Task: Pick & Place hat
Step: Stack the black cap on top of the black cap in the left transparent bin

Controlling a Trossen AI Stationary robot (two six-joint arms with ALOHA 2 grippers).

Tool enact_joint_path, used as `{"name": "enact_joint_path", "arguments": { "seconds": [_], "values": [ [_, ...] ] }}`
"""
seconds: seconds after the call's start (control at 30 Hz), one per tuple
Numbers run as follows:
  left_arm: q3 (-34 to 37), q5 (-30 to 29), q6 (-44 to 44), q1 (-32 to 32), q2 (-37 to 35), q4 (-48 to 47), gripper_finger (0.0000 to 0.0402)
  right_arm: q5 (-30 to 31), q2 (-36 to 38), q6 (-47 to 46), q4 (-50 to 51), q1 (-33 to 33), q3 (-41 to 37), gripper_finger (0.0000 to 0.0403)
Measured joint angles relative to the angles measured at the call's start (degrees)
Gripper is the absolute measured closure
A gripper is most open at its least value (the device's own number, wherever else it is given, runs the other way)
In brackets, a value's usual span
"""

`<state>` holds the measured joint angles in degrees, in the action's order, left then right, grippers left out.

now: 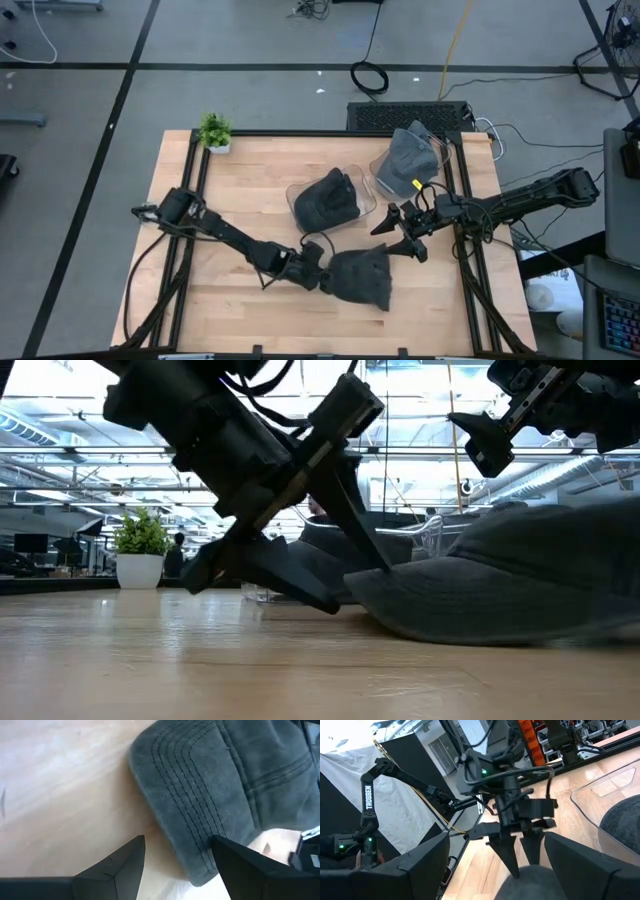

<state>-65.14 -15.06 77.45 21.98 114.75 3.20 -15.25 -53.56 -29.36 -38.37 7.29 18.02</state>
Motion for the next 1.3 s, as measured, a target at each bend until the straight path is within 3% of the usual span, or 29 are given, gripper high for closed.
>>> {"name": "enact_joint_path", "arguments": {
  "seconds": [0.2, 0.53, 0.8, 1.0, 1.3],
  "values": [
    [0.1, 0.2, -4.3, -0.8, 2.2, 10.7, 0.019, 0.0, 0.0, 0.0, 0.0, 0.3, 0.0, 0.0085],
    [0.0, 0.8, -13.5, -1.1, 2.4, 28.1, 0.0382, 0.0, 0.0, 0.1, -0.6, 0.3, 0.0, 0.0085],
    [0.1, 0.3, -19.4, -1.0, 0.3, 31.9, 0.0394, -0.1, 0.0, 0.1, -0.7, 0.3, 0.0, 0.0085],
    [0.1, -2.3, -26.0, 0.2, -8.2, 25.9, 0.0396, -0.3, 0.0, 0.0, -0.6, 0.3, 0.0, 0.0085],
    [0.0, -22.7, -34.1, 1.6, -28.9, -0.8, 0.0396, -0.3, 0.1, 0.5, -6.2, 2.4, 0.0, 0.0085]
  ]
}}
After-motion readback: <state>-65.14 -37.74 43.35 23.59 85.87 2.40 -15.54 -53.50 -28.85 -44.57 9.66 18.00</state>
